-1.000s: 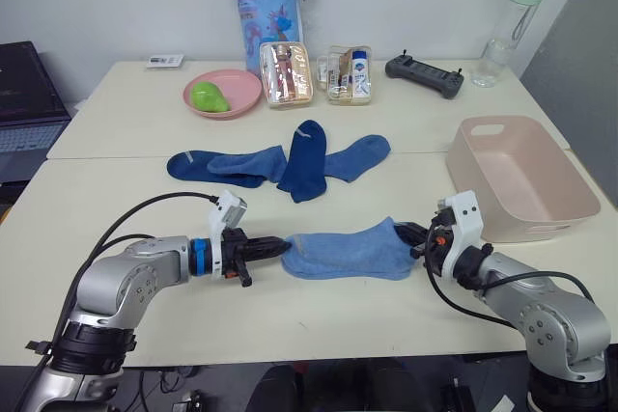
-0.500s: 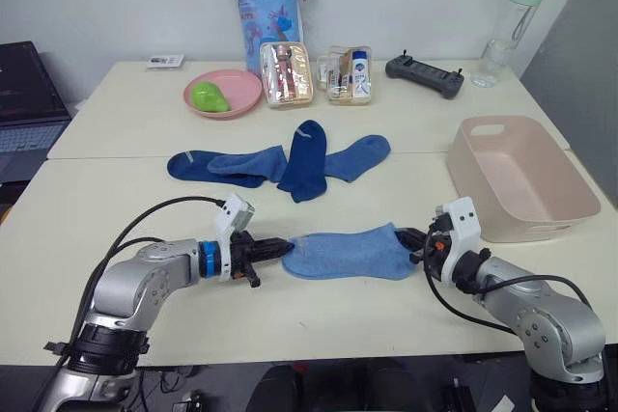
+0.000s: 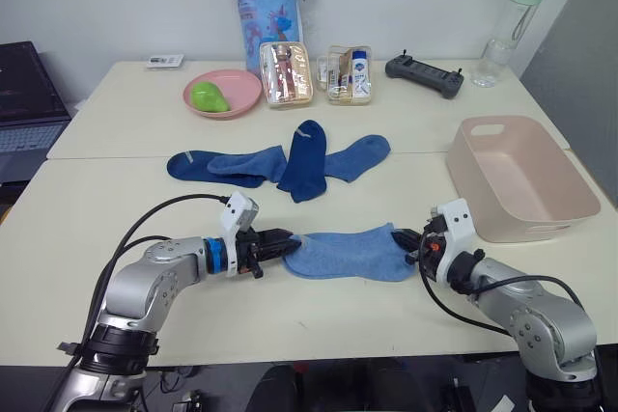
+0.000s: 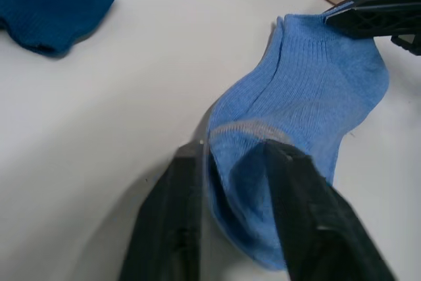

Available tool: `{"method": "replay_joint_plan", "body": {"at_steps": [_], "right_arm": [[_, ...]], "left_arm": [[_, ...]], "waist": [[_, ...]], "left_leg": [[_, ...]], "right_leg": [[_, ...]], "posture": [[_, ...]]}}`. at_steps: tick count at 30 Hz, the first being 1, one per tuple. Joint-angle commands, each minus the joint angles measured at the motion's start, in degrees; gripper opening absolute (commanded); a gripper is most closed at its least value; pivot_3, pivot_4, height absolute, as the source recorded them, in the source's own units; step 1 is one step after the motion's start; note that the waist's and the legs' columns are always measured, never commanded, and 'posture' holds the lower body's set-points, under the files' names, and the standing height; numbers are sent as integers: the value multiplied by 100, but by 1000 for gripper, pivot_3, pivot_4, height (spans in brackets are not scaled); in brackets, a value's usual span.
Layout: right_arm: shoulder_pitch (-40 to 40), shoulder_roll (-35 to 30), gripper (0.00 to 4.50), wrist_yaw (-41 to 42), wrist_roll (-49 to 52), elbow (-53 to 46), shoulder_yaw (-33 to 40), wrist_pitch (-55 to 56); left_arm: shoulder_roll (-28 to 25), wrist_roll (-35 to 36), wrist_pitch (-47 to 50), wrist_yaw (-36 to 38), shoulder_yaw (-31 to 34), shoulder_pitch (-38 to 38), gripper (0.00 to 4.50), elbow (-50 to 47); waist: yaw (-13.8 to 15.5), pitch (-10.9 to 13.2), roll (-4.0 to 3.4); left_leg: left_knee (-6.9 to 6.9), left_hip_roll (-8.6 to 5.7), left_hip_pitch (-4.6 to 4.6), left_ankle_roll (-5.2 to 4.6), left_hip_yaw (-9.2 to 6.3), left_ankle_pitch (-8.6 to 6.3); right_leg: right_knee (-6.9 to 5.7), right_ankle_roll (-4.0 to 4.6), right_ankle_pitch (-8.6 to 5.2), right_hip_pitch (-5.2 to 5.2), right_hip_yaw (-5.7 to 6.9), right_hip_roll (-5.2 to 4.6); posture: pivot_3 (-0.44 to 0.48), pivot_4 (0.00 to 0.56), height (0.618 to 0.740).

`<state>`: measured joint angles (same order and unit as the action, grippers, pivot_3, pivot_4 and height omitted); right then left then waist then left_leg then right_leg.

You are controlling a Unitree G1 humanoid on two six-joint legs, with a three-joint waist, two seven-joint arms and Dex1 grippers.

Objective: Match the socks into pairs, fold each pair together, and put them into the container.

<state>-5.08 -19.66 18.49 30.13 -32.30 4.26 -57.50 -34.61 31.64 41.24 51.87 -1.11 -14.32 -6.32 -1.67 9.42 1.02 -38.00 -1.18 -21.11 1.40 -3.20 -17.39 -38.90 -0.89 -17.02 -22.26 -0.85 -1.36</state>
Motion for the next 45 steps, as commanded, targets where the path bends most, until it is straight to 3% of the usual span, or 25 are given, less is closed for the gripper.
{"method": "replay_joint_plan", "body": {"at_steps": [1,6,11,14,23,25,29,30,32,34,41,44,45], "right_arm": [[-49,58,0,-12,43,-35,75,223],[-144,153,0,-17,98,55,122,337],[-148,151,0,22,64,103,82,435],[-115,131,766,37,27,175,68,520],[-55,-43,3960,285,388,-68,432,684],[-109,-137,3960,513,451,-84,483,896],[-86,-626,3960,1160,-117,14,-149,1733],[-78,-674,3785,1220,-286,113,-311,1944],[-72,-825,3361,1442,-756,432,-781,2470],[-100,-828,2656,1540,-1049,723,-1053,2855],[-46,-627,150,1735,-1287,1449,-1324,3252],[16,-676,0,1813,-1385,1644,-1352,3375],[20,-677,0,1828,-1405,1693,-1347,3412]], "left_arm": [[-75,133,4,54,205,29,2823,-229],[-56,185,42,50,314,21,4453,-253],[-51,283,63,76,329,44,4481,-332],[-61,332,66,45,355,73,4500,-386],[14,296,-93,-78,443,-74,4500,-553],[88,293,-164,-118,427,-179,4500,-638],[310,175,-370,-208,184,-392,4500,-828],[427,134,-429,-284,130,-459,4318,-848],[451,-314,-927,-136,-315,-451,3898,-917],[303,-987,-1594,51,-867,-364,3264,-885],[564,-1878,-2476,-63,-1565,-226,958,-182],[607,-1903,-2515,-47,-1543,-119,28,61],[590,-1896,-2529,0,-1533,-80,28,96]], "waist": [[0,0,0],[0,0,0],[0,0,0],[1,0,0],[2,0,0],[5,0,0],[5,0,1],[4,0,1],[3,0,2],[-2,-1,2],[18,0,3],[14,0,3],[14,0,3]], "left_leg": [[0,0,0,0,0,0],[-1,0,1,0,0,0],[0,0,0,0,0,0],[0,0,0,0,0,0],[-1,0,0,0,1,0],[-2,0,0,0,0,0],[-4,-2,2,0,2,0],[-3,-2,3,0,2,0],[-2,-2,6,0,3,0],[-2,-2,8,0,7,0],[-4,-2,13,0,6,0],[-5,-3,14,0,8,0],[-5,-2,14,0,8,0]], "right_leg": [[0,0,0,0,0,0],[-1,0,0,0,0,0],[0,0,0,0,0,0],[0,0,0,0,0,0],[-1,0,0,0,0,0],[-1,0,0,1,0,0],[0,-1,0,5,0,0],[0,-1,0,6,0,0],[0,-1,0,7,0,1],[0,-1,0,8,-4,2],[-1,-1,0,14,-6,2],[-1,-1,0,14,-6,2],[-3,-1,0,13,-5,2]], "posture": [[0,150,740],[0,150,740],[0,150,740],[0,150,740],[0,150,740],[0,150,740],[0,150,740],[0,150,740],[0,150,740],[0,150,740],[0,150,740],[0,150,740],[0,150,740]]}}
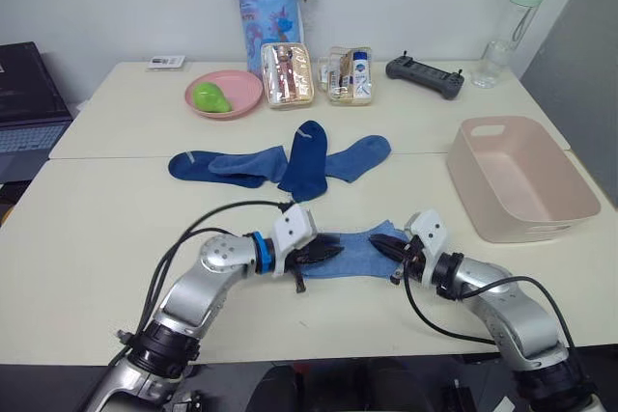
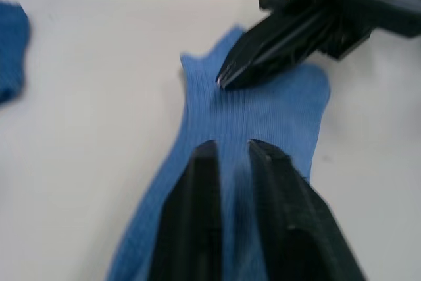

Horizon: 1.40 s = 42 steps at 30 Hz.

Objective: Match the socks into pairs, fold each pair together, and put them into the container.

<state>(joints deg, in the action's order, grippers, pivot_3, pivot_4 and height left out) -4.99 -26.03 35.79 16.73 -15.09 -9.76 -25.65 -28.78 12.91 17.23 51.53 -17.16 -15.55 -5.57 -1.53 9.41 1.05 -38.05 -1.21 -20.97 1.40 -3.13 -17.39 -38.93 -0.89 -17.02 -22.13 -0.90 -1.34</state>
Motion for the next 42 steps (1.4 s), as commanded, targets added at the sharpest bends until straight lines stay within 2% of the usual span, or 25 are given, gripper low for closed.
{"method": "replay_joint_plan", "body": {"at_steps": [1,7,19,21,24,28,32,37,42], "right_arm": [[10,-36,0,111,-80,3,59,255],[28,-47,0,94,-92,147,151,260],[150,-237,0,229,-73,160,381,256],[144,-248,0,327,86,17,446,229],[115,-163,0,448,648,-451,681,-35],[142,-287,0,404,939,-767,1021,-257],[187,-757,883,431,887,-639,1585,-231],[408,-1058,2692,537,1047,-565,2006,-279],[1004,-1115,4485,536,1028,-485,2418,-221]], "left_arm": [[-5,-26,-147,66,79,65,28,43],[-273,-104,-297,142,262,265,28,302],[-378,-71,-292,80,660,383,28,350],[-289,126,-165,30,833,373,28,286],[-52,885,195,17,1285,418,28,-140],[-75,1138,323,-70,1671,504,28,-347],[-301,1112,139,-270,2242,680,850,-278],[-508,1035,-154,-322,2705,1144,2504,-161],[-543,1042,-386,-401,3096,1989,4130,-267]], "waist": [[1,0,0],[-2,0,0],[-2,0,0],[-2,0,0],[-3,0,0],[1,0,0],[1,0,0],[3,0,0],[8,1,1]], "left_leg": [[0,0,-1,0,-1,0],[0,1,3,0,-3,0],[-3,1,6,0,-4,0],[-3,1,7,0,-5,0],[-3,2,6,0,-5,0],[-2,3,0,-1,-8,0],[-3,2,1,-1,-4,0],[3,3,4,-1,-6,0],[3,4,1,-2,-2,-1]], "right_leg": [[0,0,0,0,2,0],[-3,0,0,2,2,0],[-5,0,0,7,2,0],[-5,0,0,8,4,0],[-6,0,0,7,4,0],[-3,0,0,3,5,0],[-2,0,0,5,2,-1],[-2,1,0,5,5,-1],[7,0,0,6,0,-2]], "posture": [[0,150,740],[0,150,740],[0,150,740],[0,150,740],[0,150,740],[0,150,740],[0,150,740],[0,150,740],[0,150,740]]}}
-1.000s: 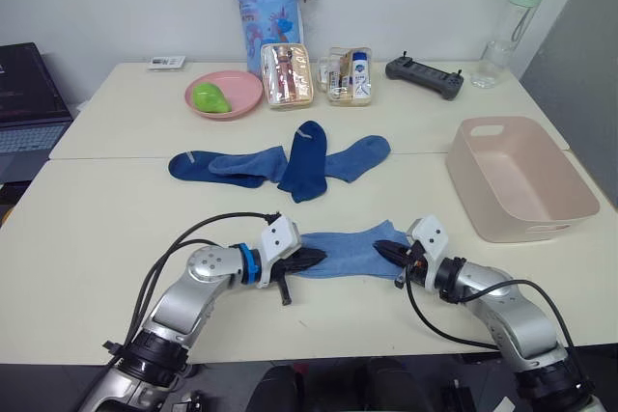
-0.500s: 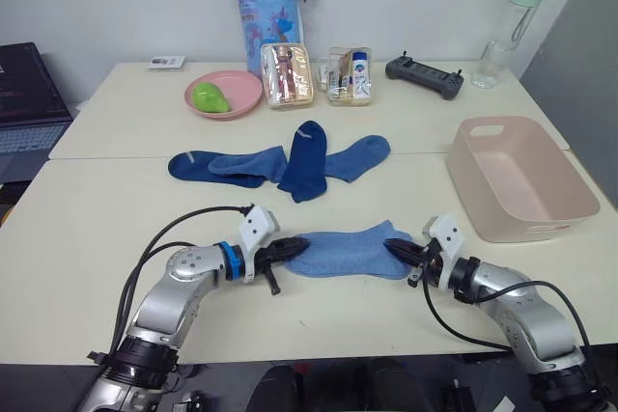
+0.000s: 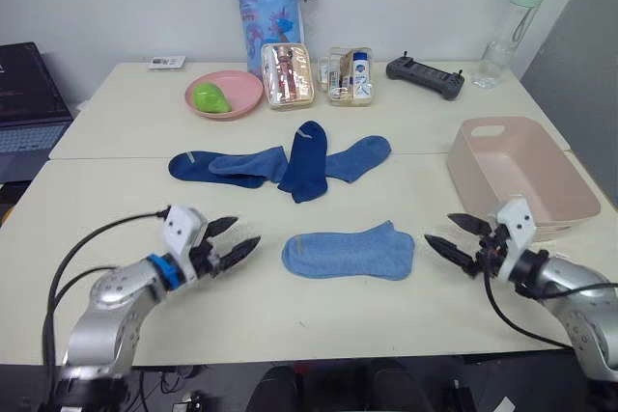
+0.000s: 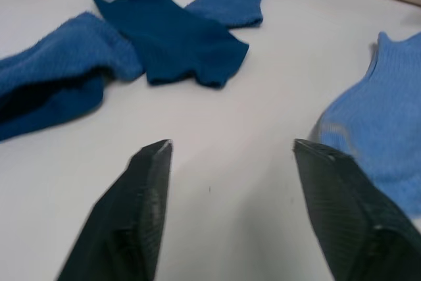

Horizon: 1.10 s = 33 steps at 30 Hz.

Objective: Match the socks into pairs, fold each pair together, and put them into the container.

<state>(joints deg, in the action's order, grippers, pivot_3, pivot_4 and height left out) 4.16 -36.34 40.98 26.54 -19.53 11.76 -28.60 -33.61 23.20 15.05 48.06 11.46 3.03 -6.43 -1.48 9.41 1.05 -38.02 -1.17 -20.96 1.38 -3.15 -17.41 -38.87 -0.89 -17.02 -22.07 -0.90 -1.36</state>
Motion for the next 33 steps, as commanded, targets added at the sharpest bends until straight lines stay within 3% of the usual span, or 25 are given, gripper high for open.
{"method": "replay_joint_plan", "body": {"at_steps": [1,9,16,24,27,33], "right_arm": [[114,-73,4500,-1,40,-23,296,89],[-222,112,4500,11,410,175,-10,-531],[-855,79,4500,-61,-86,551,-920,-897],[-991,33,4500,232,-257,427,-1645,-1111],[-1134,84,3915,270,-240,419,-1774,-1237],[-1246,205,1819,191,-51,417,-1624,-1564]], "left_arm": [[-50,21,-183,-81,268,194,4397,-203],[43,2,-202,-303,216,225,4482,-455],[77,10,-156,-378,152,48,4482,-642],[176,-29,-159,-494,73,199,4482,-814],[208,-40,-161,-549,25,250,4500,-890],[235,-41,-147,-605,14,274,4500,-953]], "waist": [[9,1,2],[9,1,1],[11,1,2],[-8,-4,9],[-14,-5,10],[-13,-5,11]], "left_leg": [[-1,0,-1,0,0,0],[-8,0,11,-12,0,11],[-4,-1,5,-12,-1,10],[-1,1,8,-12,-1,10],[-2,1,10,-12,-3,10],[-1,1,9,-12,-3,10]], "right_leg": [[0,0,0,-1,0,0],[-9,1,2,8,0,0],[-7,2,2,5,3,0],[-7,1,2,4,3,0],[-8,1,2,6,5,0],[-8,1,2,6,6,0]], "posture": [[0,150,740],[0,150,740],[0,150,740],[0,150,740],[0,150,740],[0,150,740]]}}
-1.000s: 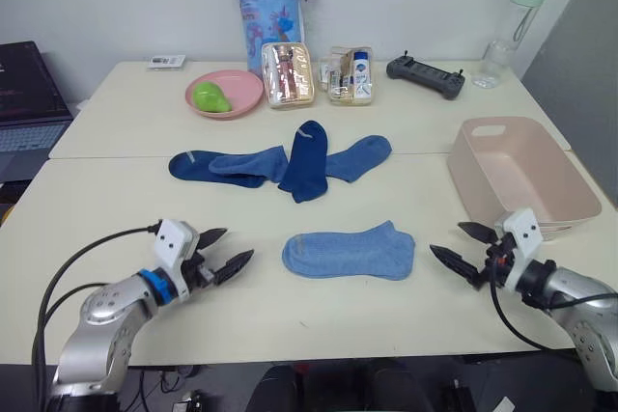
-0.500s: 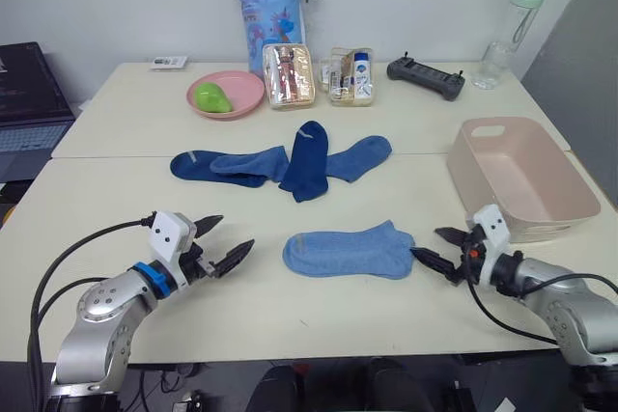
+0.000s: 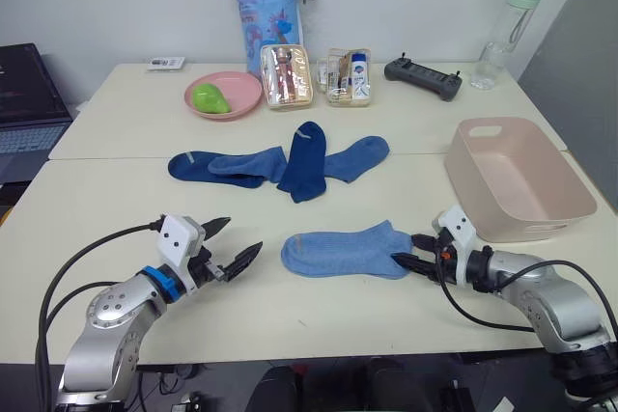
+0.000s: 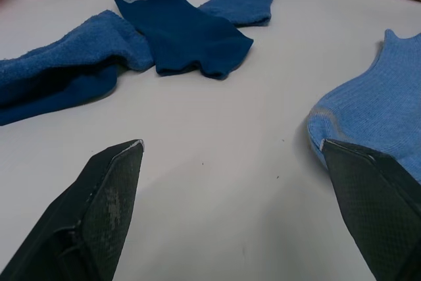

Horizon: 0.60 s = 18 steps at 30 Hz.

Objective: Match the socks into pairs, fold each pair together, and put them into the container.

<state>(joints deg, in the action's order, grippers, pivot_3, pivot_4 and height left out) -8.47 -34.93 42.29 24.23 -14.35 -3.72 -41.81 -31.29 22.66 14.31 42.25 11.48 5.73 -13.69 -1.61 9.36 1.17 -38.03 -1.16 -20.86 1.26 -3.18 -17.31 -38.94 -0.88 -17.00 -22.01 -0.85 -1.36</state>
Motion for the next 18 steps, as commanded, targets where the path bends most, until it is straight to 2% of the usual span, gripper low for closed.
{"method": "replay_joint_plan", "body": {"at_steps": [1,5,9,14,18], "right_arm": [[-2,80,1520,61,227,-117,-38,-318],[-111,168,133,-13,576,-122,268,-773],[-215,-74,59,181,594,29,370,-845],[-669,-521,59,657,554,709,448,-701],[-964,-794,59,1075,443,1115,285,-520]], "left_arm": [[4,11,-73,-34,5,11,4500,-238],[-34,40,-43,10,-35,21,4500,-304],[-207,-65,-78,232,-196,-10,4500,-379],[-376,123,283,505,-547,-642,4500,-555],[-301,71,451,653,-972,-1141,4500,-431]], "waist": [[1,0,0],[2,0,0],[13,1,-1],[30,5,-1],[28,5,-1]], "left_leg": [[0,0,-1,0,0,0],[1,0,-2,0,0,0],[0,0,-3,0,0,0],[-4,-4,-5,0,1,0],[-4,-6,-4,-1,2,0]], "right_leg": [[0,0,0,0,0,0],[1,0,0,-1,0,0],[1,0,0,-1,-1,0],[3,0,0,1,0,-2],[2,-1,1,1,0,-1]], "posture": [[0,150,740],[0,150,740],[0,150,740],[0,150,740],[0,150,740]]}}
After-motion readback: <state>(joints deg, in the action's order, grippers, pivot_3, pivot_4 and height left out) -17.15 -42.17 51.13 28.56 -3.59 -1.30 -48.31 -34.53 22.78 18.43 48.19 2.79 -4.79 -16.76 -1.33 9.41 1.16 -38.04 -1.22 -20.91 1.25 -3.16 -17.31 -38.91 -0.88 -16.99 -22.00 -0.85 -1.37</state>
